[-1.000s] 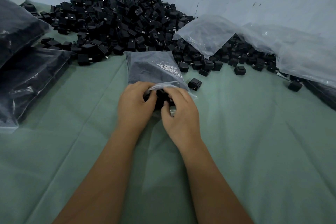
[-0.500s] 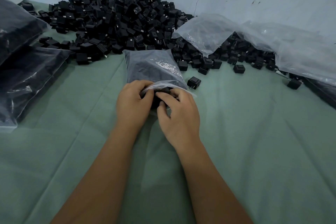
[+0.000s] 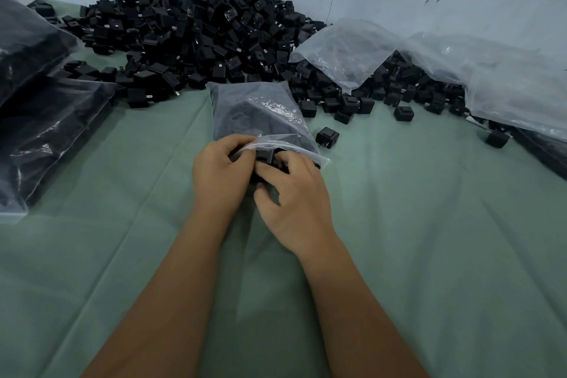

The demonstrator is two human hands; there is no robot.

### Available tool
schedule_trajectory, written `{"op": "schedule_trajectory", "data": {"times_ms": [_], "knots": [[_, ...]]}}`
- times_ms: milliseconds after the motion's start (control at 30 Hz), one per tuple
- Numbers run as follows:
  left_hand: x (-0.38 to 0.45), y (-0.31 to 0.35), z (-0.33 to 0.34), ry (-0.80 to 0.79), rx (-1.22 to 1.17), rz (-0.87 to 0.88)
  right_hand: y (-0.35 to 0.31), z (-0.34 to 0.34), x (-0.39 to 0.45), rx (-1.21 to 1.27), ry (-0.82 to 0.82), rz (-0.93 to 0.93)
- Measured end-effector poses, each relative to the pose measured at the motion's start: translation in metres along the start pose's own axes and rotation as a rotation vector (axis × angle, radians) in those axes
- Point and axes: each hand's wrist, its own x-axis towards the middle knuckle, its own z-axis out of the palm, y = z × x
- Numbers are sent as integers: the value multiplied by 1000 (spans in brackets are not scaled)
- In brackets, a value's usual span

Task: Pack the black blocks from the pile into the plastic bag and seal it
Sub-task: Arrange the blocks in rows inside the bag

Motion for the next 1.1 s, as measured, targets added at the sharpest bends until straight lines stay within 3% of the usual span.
{"op": "schedule_trajectory", "data": {"times_ms": [200,433,600,700,833,1100], "knots": [[-2,2,0,29,-30,32,0,3,-3,-138,-148,-13],[-2,1,0,149,197,333,-6,13,14,-179,-216,79],[-2,1,2,189,185,365,-1,20,46,-305,-401,6],[-1,1,3,177,178,382,0,25,67,-548,-513,-43],[-1,0,3,153,177,381,8,33,71,-617,-611,59],[0,3,2,147,168,374,-1,40,65,-656,-485,82]]}}
